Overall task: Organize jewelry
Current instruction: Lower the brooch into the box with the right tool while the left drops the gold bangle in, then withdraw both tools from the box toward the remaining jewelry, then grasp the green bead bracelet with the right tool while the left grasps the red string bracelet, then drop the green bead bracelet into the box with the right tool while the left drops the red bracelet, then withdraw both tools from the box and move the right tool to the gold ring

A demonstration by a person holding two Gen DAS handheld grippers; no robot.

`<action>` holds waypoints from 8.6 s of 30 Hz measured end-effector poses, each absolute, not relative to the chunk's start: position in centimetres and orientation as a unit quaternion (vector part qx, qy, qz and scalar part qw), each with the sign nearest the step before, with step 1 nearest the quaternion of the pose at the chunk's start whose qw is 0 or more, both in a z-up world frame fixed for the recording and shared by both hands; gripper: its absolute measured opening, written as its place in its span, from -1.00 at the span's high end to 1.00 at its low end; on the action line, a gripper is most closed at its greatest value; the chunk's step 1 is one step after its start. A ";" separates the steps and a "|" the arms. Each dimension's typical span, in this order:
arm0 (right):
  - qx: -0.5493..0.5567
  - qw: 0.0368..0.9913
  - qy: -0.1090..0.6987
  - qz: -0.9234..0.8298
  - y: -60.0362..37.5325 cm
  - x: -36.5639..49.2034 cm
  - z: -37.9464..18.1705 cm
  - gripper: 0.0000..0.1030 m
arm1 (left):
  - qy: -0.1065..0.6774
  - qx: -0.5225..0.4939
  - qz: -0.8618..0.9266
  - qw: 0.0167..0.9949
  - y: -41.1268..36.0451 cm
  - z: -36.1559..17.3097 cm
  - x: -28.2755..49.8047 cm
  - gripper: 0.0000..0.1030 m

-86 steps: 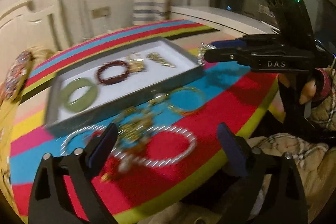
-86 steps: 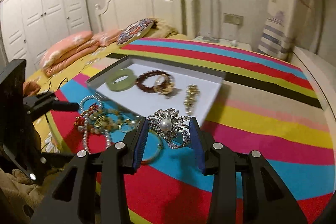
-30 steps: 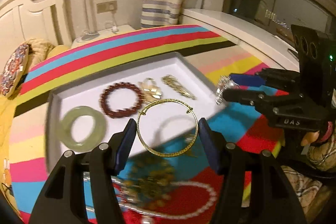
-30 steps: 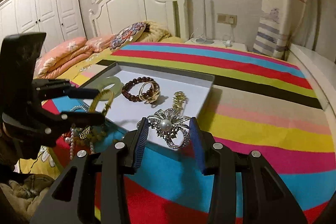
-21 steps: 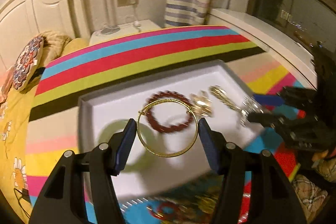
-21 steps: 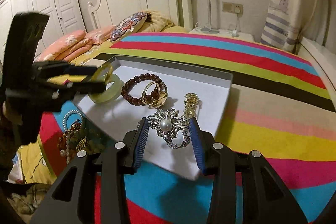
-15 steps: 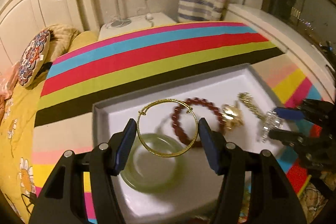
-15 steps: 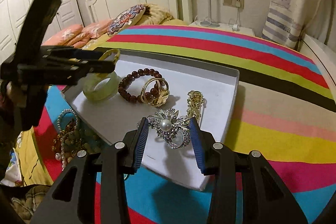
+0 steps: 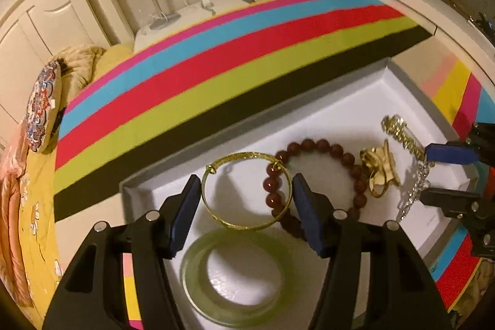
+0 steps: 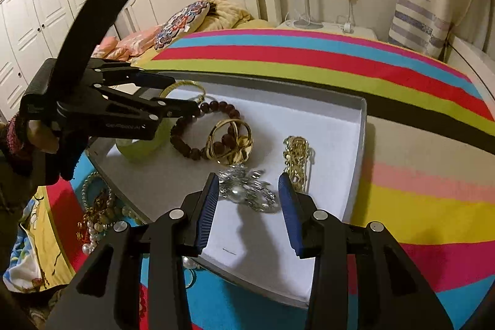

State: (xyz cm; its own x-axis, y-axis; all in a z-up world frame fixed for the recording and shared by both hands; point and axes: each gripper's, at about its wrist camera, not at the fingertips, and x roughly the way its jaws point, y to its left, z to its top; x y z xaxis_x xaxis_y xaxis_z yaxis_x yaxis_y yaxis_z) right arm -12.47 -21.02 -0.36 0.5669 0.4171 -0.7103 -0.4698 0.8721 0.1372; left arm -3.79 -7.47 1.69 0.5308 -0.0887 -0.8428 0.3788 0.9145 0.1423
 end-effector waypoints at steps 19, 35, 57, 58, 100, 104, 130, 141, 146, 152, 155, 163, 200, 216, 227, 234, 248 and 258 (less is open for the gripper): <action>0.044 0.910 0.328 0.250 -26.2 -17.0 1.9 -0.16 | 0.370 0.080 -0.074 0.923 -3.4 4.3 -10.8 -0.94; -0.046 0.901 0.316 0.293 -21.4 -21.7 0.6 -0.17 | 0.336 -0.014 0.015 0.942 2.9 1.4 -22.8 -0.95; -0.065 0.824 0.427 0.367 -14.4 -20.6 -1.8 -0.05 | 0.352 -0.015 0.002 0.936 3.7 -1.8 -25.6 -0.96; -0.065 0.825 0.428 0.363 -14.3 -20.5 -1.8 -0.02 | 0.351 -0.014 0.003 0.936 3.8 -1.9 -25.8 -0.96; -0.017 0.885 0.302 0.354 -16.8 -22.7 5.3 0.66 | 0.342 0.011 -0.144 0.928 -2.4 -1.4 -29.7 0.30; -0.013 0.885 0.302 0.354 -17.1 -22.8 5.2 0.66 | 0.342 0.019 -0.143 0.929 -2.7 -1.5 -29.0 0.28; 0.029 0.905 0.273 0.326 -21.3 -22.7 7.1 0.66 | 0.282 0.038 -0.146 0.947 -2.6 3.8 -29.8 0.87; 0.038 0.914 0.255 0.314 -23.1 -22.2 8.4 0.66 | 0.268 0.072 -0.160 0.947 -4.4 6.3 -27.6 0.87; 0.029 0.922 0.244 0.300 -23.8 -20.9 9.3 0.66 | 0.276 0.090 -0.175 0.941 -6.1 6.8 -24.8 0.87; 0.021 0.925 0.260 0.277 -24.2 -16.6 9.2 0.66 | 0.295 0.093 -0.177 0.934 -7.8 6.3 -20.1 0.87; 0.019 0.924 0.275 0.265 -24.0 -13.7 8.4 0.66 | 0.310 0.078 -0.179 0.931 -8.3 5.5 -17.8 0.87; 0.027 0.914 0.307 0.263 -22.2 -8.6 6.2 0.66 | 0.329 0.086 -0.167 0.926 -9.8 3.3 -15.2 0.87; 0.083 0.908 0.335 0.238 -26.8 -14.2 2.7 -0.68 | 0.319 0.137 -0.059 0.936 -9.0 2.1 -18.1 -0.72; 0.057 0.909 0.337 0.240 -26.0 -17.3 1.3 -0.68 | 0.294 0.023 0.059 0.954 3.8 2.7 -22.3 -0.94; -0.073 0.888 0.307 0.334 -19.6 -22.0 2.1 -0.67 | 0.342 -0.030 0.076 0.936 9.8 0.9 -20.8 -0.94; -0.120 0.877 0.335 0.324 -18.6 -23.8 0.4 -0.57 | 0.400 -0.018 0.067 0.914 9.8 -0.8 -19.4 -0.94; -0.096 0.874 0.396 0.266 -18.1 -21.1 -1.9 0.24 | 0.403 -0.084 0.054 0.910 11.1 -1.5 -19.1 -0.94; -0.136 0.880 0.374 0.260 -17.2 -21.3 -2.0 0.57 | 0.390 -0.090 0.053 0.915 11.0 -1.2 -19.5 -0.94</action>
